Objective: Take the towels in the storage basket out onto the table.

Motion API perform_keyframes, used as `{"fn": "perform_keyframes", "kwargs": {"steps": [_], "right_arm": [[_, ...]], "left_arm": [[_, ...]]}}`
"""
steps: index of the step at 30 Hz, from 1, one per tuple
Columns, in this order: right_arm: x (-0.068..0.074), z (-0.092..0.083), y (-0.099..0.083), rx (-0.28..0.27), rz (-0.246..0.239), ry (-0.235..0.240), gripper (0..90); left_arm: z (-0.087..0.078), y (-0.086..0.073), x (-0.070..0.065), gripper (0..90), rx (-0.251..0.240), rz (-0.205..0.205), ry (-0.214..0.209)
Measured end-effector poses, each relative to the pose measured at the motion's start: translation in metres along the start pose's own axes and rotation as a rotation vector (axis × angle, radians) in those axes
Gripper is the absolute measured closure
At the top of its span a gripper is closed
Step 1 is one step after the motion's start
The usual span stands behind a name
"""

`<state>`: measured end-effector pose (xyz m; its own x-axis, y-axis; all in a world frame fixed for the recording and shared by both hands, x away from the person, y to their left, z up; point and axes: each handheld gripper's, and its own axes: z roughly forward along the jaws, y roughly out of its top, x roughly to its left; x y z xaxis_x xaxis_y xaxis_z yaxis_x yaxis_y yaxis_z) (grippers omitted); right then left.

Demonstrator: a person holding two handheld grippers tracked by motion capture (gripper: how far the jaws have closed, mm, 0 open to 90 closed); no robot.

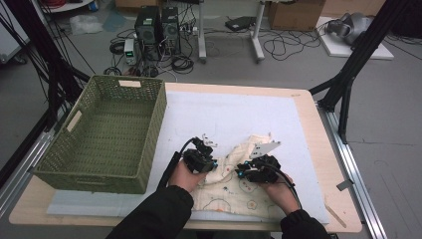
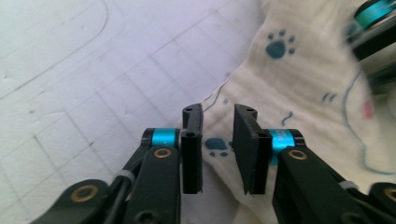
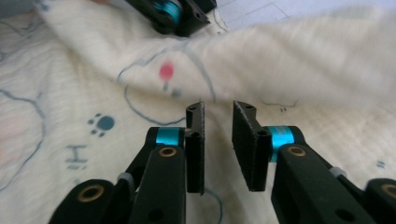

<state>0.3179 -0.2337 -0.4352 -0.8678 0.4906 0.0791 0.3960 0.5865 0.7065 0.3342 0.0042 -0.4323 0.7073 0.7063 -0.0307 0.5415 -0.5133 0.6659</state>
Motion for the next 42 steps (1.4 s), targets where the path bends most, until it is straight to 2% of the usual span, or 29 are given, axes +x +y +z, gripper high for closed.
{"fn": "perform_keyframes", "kwargs": {"steps": [2, 4, 6, 8, 10, 11, 12, 13, 14, 15, 19, 20, 23, 26, 28, 29, 31, 32, 34, 36, 38, 40, 42], "right_arm": [[0.000, -0.007, -0.003, 0.006, -0.015, -0.012, 70.1], [-0.002, -0.014, -0.006, 0.005, -0.013, -0.024, 69.0], [-0.007, -0.020, -0.011, -0.003, 0.004, -0.027, 68.1], [-0.011, -0.025, -0.015, -0.003, 0.017, -0.039, 67.8], [-0.015, -0.028, -0.018, -0.008, 0.031, -0.049, 67.1], [-0.016, -0.030, -0.020, -0.010, 0.037, -0.051, 66.3], [-0.017, -0.030, -0.021, -0.012, 0.044, -0.048, 65.9], [-0.018, -0.031, -0.022, -0.011, 0.042, -0.049, 65.4], [-0.018, -0.031, -0.022, -0.009, 0.042, -0.051, 65.1], [-0.018, -0.031, -0.023, -0.006, 0.038, -0.052, 64.3], [-0.020, -0.031, -0.025, 0.007, 0.041, -0.057, 63.1], [-0.020, -0.032, -0.026, 0.004, 0.046, -0.051, 63.1], [-0.021, -0.034, -0.029, 0.020, 0.038, -0.043, 62.0], [-0.022, -0.034, -0.032, 0.038, 0.037, -0.057, 61.0], [-0.022, -0.034, -0.033, 0.041, 0.040, -0.056, 60.3], [-0.022, -0.034, -0.034, 0.044, 0.041, -0.054, 60.2], [-0.022, -0.033, -0.034, 0.045, 0.038, -0.054, 60.2], [-0.023, -0.033, -0.034, 0.043, 0.038, -0.053, 60.2], [-0.023, -0.033, -0.034, 0.042, 0.041, -0.053, 60.3], [-0.024, -0.034, -0.034, 0.040, 0.043, -0.058, 60.3], [-0.024, -0.036, -0.034, 0.035, 0.044, -0.061, 60.3], [-0.025, -0.037, -0.035, 0.024, 0.044, -0.068, 60.3], [-0.028, -0.039, -0.035, 0.013, 0.056, -0.077, 60.3]], "left_arm": [[0.000, 0.000, -0.003, 83.4, -0.001, 0.042, 0.037], [0.000, 0.001, -0.001, 88.2, 0.001, 0.030, 0.034], [0.000, 0.001, 0.000, 88.9, -0.014, 0.043, 0.100], [-0.008, 0.004, 0.008, 88.9, -0.089, 0.008, 0.188], [-0.020, 0.007, 0.021, 88.7, -0.197, -0.072, 0.306], [-0.024, 0.008, 0.026, 87.3, -0.226, -0.109, 0.339], [-0.028, 0.009, 0.031, 81.4, -0.246, -0.119, 0.359], [-0.030, 0.009, 0.033, 76.4, -0.260, -0.127, 0.353], [-0.031, 0.009, 0.035, 76.3, -0.260, -0.131, 0.334], [-0.032, 0.009, 0.036, 75.6, -0.253, -0.131, 0.327], [-0.030, 0.006, 0.036, 71.8, -0.211, -0.109, 0.254], [-0.028, 0.005, 0.036, 71.8, -0.190, -0.107, 0.233], [-0.018, 0.002, 0.039, 70.7, -0.108, -0.117, 0.223], [-0.007, 0.000, 0.041, 75.7, -0.033, -0.110, 0.219], [-0.002, -0.002, 0.044, 84.9, -0.006, -0.103, 0.197], [-0.001, -0.002, 0.045, 88.4, -0.016, -0.099, 0.193], [0.001, -0.001, 0.047, 89.5, -0.029, -0.108, 0.190], [0.001, -0.001, 0.048, 89.6, -0.035, -0.112, 0.209], [0.001, -0.001, 0.052, 89.6, -0.068, -0.126, 0.293], [-0.006, 0.000, 0.061, 89.4, -0.140, -0.195, 0.349], [-0.012, 0.000, 0.064, 86.2, -0.189, -0.223, 0.342], [-0.015, 0.001, 0.061, 81.8, -0.197, -0.208, 0.326], [-0.018, 0.001, 0.057, 78.6, -0.192, -0.193, 0.288]]}}
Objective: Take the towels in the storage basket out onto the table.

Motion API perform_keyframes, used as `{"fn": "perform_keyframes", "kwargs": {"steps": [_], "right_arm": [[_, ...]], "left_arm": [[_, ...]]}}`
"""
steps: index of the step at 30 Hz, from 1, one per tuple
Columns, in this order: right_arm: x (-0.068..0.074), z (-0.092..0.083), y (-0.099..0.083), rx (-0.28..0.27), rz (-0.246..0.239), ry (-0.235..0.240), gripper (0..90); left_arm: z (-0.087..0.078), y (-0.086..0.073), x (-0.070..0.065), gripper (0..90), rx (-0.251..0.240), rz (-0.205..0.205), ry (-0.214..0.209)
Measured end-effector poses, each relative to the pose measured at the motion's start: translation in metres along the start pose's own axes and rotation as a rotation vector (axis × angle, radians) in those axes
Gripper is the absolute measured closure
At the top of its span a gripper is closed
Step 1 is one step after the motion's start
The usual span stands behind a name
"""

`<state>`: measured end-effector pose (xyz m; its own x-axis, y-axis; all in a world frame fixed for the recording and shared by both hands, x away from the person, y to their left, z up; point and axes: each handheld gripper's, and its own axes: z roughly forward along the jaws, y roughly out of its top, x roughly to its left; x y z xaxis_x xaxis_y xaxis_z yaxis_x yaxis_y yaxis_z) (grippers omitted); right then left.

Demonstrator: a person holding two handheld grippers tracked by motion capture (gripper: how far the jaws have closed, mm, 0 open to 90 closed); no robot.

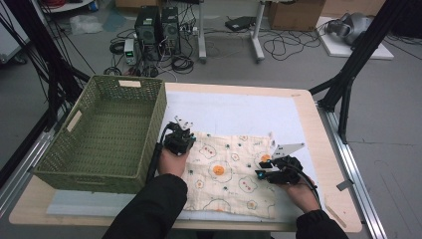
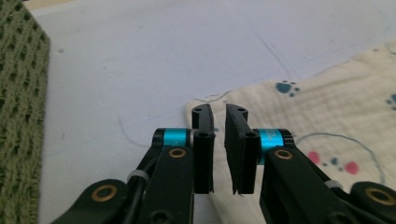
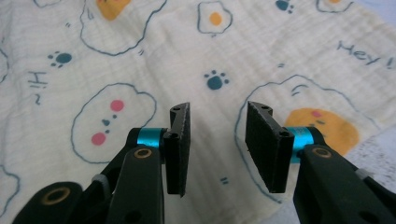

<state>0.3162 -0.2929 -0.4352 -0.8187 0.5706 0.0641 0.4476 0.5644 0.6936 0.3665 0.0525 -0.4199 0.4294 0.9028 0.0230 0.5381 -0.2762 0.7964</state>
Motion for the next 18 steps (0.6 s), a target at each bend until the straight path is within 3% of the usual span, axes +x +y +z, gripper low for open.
{"fn": "perform_keyframes", "kwargs": {"steps": [7, 9, 10, 11, 13, 16, 18], "right_arm": [[0.004, -0.006, 0.000, -0.019, -0.011, 0.035, 60.8], [0.004, -0.003, -0.001, 0.002, -0.013, 0.039, 60.7], [0.004, -0.002, -0.002, 0.016, -0.011, 0.038, 61.1], [0.004, 0.001, -0.003, 0.028, -0.016, 0.037, 63.4], [0.005, 0.001, -0.003, 0.032, -0.034, 0.024, 71.1], [0.005, 0.001, -0.002, 0.042, -0.046, 0.034, 85.6], [0.004, -0.001, -0.003, 0.047, -0.043, 0.036, 87.5]], "left_arm": [[-0.017, -0.012, -0.018, 72.7, 0.030, 0.076, -0.127], [-0.020, -0.019, -0.020, 73.1, 0.062, 0.104, -0.145], [-0.021, -0.023, -0.020, 78.9, 0.077, 0.117, -0.165], [-0.020, -0.026, -0.020, 87.3, 0.099, 0.127, -0.169], [-0.015, -0.030, -0.019, 89.5, 0.153, 0.136, -0.179], [-0.012, -0.030, -0.020, 89.5, 0.139, 0.139, -0.160], [-0.011, -0.030, -0.020, 89.5, 0.130, 0.156, -0.124]]}}
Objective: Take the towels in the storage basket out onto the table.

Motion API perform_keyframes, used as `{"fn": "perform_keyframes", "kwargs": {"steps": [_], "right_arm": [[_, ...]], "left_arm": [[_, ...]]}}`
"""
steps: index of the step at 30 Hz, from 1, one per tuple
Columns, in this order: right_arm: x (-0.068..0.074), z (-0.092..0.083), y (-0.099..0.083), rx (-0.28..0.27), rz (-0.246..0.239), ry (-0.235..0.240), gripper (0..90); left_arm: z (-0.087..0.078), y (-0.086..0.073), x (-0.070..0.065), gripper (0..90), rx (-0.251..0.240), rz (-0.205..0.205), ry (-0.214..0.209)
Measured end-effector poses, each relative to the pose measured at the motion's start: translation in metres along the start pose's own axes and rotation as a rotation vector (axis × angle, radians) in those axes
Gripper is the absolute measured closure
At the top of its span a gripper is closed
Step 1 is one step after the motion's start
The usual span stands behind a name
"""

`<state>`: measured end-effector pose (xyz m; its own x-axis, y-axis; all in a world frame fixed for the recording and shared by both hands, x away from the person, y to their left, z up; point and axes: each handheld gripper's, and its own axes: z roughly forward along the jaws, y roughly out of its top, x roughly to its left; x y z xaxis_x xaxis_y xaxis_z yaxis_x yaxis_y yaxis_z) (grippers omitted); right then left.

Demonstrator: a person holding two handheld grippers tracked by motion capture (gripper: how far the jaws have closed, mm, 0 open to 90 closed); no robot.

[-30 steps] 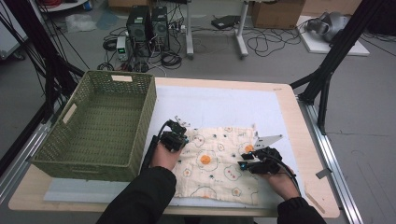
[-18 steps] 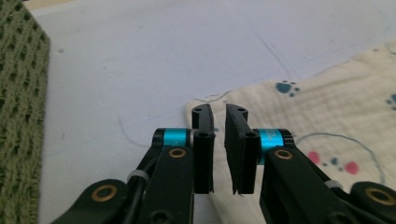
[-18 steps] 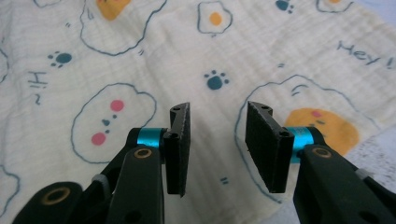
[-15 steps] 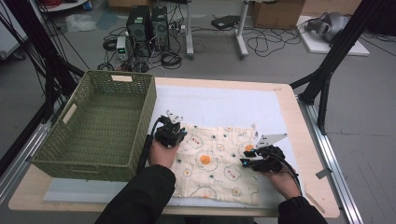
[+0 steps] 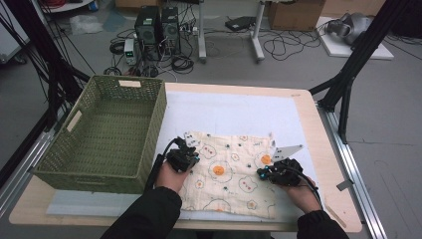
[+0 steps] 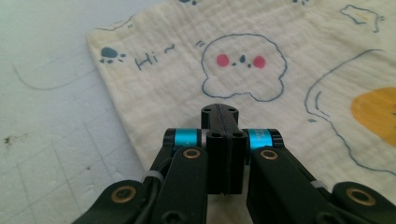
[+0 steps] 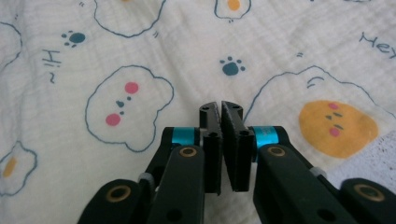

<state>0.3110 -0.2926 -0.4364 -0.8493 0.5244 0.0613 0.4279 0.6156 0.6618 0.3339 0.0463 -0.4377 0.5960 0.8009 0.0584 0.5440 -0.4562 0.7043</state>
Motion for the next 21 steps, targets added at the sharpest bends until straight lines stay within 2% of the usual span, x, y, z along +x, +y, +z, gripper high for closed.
{"fn": "perform_keyframes", "kwargs": {"steps": [2, 4, 6, 8, 10, 12, 13, 15, 16, 21], "right_arm": [[-0.003, -0.003, -0.002, 0.003, 0.019, -0.002, 87.7], [-0.005, -0.005, -0.005, -0.004, 0.032, -0.018, 87.6], [-0.004, -0.005, -0.006, -0.007, 0.026, -0.019, 86.6], [-0.003, -0.006, -0.005, -0.035, 0.023, -0.017, 77.1], [-0.002, -0.009, -0.003, -0.072, 0.030, -0.016, 71.3], [-0.001, -0.011, -0.003, -0.103, 0.037, -0.020, 66.3], [0.000, -0.012, -0.003, -0.116, 0.051, -0.014, 63.9], [0.000, -0.014, -0.003, -0.139, 0.044, -0.009, 59.5], [0.002, -0.015, -0.003, -0.146, 0.046, -0.010, 56.7], [0.009, -0.019, -0.003, -0.192, 0.042, -0.003, 47.8]], "left_arm": [[0.002, 0.000, 0.003, 89.5, -0.009, -0.009, 0.046], [0.004, 0.000, 0.008, 89.5, -0.021, -0.050, 0.048], [0.003, 0.000, 0.008, 88.2, -0.024, -0.044, 0.058], [-0.002, 0.000, 0.005, 83.5, -0.036, -0.036, 0.031], [-0.010, 0.001, 0.001, 79.4, -0.080, -0.019, 0.004], [-0.018, -0.002, -0.002, 74.8, -0.109, -0.029, -0.037], [-0.022, -0.004, -0.004, 72.5, -0.119, -0.021, -0.059], [-0.029, -0.008, -0.006, 68.7, -0.126, -0.027, -0.100], [-0.035, -0.013, -0.008, 66.6, -0.138, -0.016, -0.116], [-0.056, -0.028, -0.011, 60.3, -0.170, 0.020, -0.172]]}}
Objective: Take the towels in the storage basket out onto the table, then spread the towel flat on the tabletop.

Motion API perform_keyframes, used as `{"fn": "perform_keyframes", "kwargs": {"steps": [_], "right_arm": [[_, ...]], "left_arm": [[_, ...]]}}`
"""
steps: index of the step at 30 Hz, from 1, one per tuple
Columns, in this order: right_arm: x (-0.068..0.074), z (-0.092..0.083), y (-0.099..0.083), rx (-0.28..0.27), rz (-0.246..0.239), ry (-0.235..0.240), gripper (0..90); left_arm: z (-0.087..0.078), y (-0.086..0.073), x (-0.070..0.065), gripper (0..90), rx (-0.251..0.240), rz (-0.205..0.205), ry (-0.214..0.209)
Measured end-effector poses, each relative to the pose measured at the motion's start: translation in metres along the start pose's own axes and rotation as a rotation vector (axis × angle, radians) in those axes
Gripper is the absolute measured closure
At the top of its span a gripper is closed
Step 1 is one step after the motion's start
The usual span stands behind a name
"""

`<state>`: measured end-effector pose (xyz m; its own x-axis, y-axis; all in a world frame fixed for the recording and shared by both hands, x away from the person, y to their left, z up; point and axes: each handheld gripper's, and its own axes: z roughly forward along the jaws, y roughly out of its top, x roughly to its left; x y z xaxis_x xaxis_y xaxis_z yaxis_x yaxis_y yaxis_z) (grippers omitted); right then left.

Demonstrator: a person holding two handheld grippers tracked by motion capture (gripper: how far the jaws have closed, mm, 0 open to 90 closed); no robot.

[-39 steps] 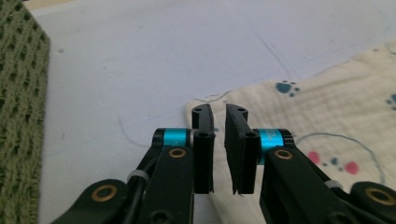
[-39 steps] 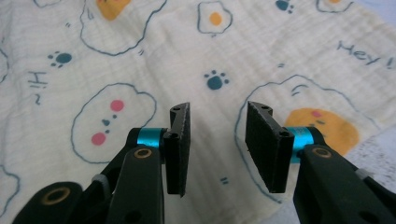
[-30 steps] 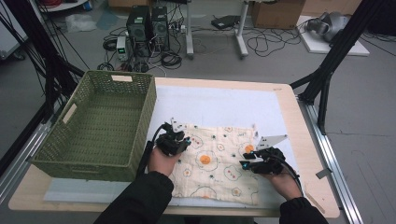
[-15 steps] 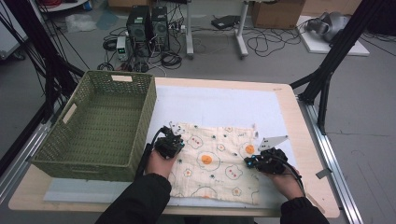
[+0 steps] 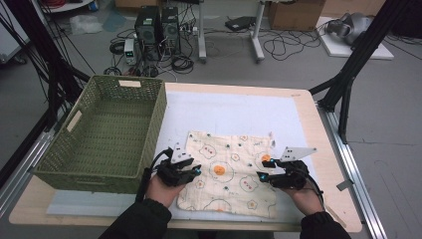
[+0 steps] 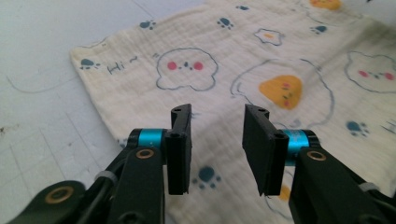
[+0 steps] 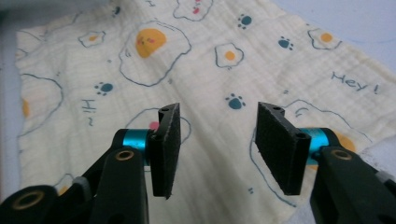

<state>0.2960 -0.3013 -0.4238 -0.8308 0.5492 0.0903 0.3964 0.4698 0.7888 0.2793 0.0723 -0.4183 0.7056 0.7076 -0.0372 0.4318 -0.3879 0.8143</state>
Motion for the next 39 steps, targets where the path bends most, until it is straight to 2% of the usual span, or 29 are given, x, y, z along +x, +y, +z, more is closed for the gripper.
{"fn": "perform_keyframes", "kwargs": {"steps": [2, 5, 7, 12, 18, 23, 25, 35, 38, 39], "right_arm": [[0.002, -0.001, -0.001, -0.015, -0.019, -0.004, 45.1], [0.005, -0.002, -0.002, -0.025, -0.016, -0.011, 41.1], [0.006, -0.003, -0.003, -0.037, -0.010, -0.007, 40.1], [0.007, -0.001, -0.003, -0.041, -0.010, -0.021, 34.7], [0.007, 0.003, -0.004, -0.021, -0.019, -0.030, 33.2], [0.007, 0.002, -0.004, -0.029, -0.025, -0.033, 33.2], [0.006, 0.002, -0.004, -0.030, -0.027, -0.031, 33.2], [0.006, 0.002, -0.004, -0.027, -0.023, -0.026, 33.4], [0.006, 0.003, -0.004, -0.017, -0.035, -0.030, 36.1], [0.006, 0.003, -0.005, -0.011, -0.035, -0.019, 39.1]], "left_arm": [[-0.005, 0.001, -0.001, 58.7, -0.023, 0.000, -0.021], [-0.009, 0.000, 0.000, 54.7, -0.050, 0.003, -0.055], [-0.009, -0.002, 0.000, 52.9, -0.055, 0.014, -0.051], [-0.010, -0.005, 0.003, 49.6, -0.083, 0.000, -0.071], [-0.005, -0.010, 0.004, 47.4, -0.051, 0.000, -0.063], [-0.002, -0.012, 0.001, 47.1, -0.045, 0.008, -0.056], [-0.001, -0.013, 0.001, 47.1, -0.041, -0.006, -0.063], [0.002, -0.015, 0.002, 46.9, -0.032, -0.003, -0.046], [0.001, -0.015, 0.002, 47.2, -0.031, 0.000, -0.045], [0.002, -0.015, 0.001, 48.6, -0.027, 0.007, -0.046]]}}
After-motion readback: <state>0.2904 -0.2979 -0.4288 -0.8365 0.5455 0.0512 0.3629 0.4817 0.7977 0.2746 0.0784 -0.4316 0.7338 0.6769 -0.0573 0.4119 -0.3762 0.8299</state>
